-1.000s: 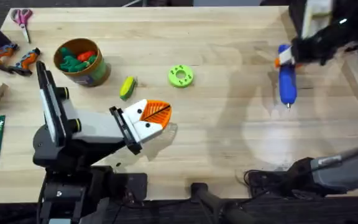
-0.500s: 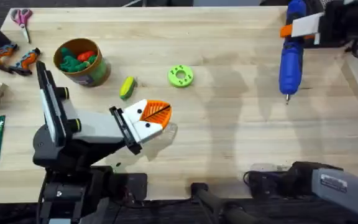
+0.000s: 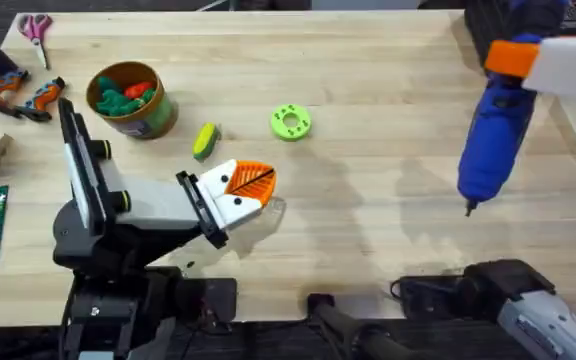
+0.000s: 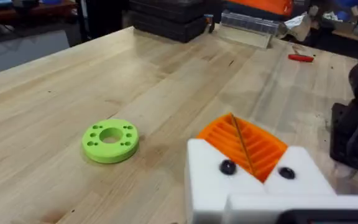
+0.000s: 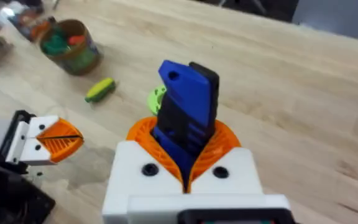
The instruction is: Pick up the gripper from the table and insert it into the empty holder that is missing its gripper. Then pick up a screw, insert it into the mounting hole, and use the screwdriver to tighten it. Finally, clean up the table by picking up the vegetable and placing it into the bucket.
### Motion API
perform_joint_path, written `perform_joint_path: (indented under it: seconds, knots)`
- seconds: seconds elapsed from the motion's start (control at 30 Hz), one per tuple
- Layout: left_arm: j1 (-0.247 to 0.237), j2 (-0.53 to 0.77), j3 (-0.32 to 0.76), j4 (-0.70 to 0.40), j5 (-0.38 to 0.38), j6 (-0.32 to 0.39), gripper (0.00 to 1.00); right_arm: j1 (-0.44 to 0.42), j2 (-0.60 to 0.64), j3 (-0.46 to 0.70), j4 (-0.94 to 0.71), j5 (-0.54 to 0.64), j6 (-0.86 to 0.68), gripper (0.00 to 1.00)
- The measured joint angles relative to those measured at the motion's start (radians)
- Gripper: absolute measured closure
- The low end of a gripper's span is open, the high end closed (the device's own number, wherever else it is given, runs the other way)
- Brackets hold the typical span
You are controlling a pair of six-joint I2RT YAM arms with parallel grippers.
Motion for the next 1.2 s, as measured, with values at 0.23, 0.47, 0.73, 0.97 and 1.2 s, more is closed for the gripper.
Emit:
perform_joint_path:
  seconds: [0.23,0.47,0.73,0.97,1.2]
  knots:
    - [0.0,0.0,0.0,0.0,0.0,0.0,0.99,0.009,-0.067,-0.261,0.365,-0.015,0.098,0.975]
    - [0.0,0.0,0.0,0.0,0.0,0.0,0.99,0.009,0.079,-0.418,0.819,-0.216,0.16,0.975]
    - [0.0,0.0,0.0,0.0,0.0,0.0,0.99,0.072,0.283,-0.421,1.3,-0.479,0.264,0.975]
    - [0.0,0.0,0.0,0.0,0.0,0.0,0.99,0.25,0.376,-0.421,1.517,-0.534,0.349,0.975]
    - [0.0,0.0,0.0,0.0,0.0,0.0,0.99,0.388,0.379,-0.421,1.564,-0.507,0.365,0.975]
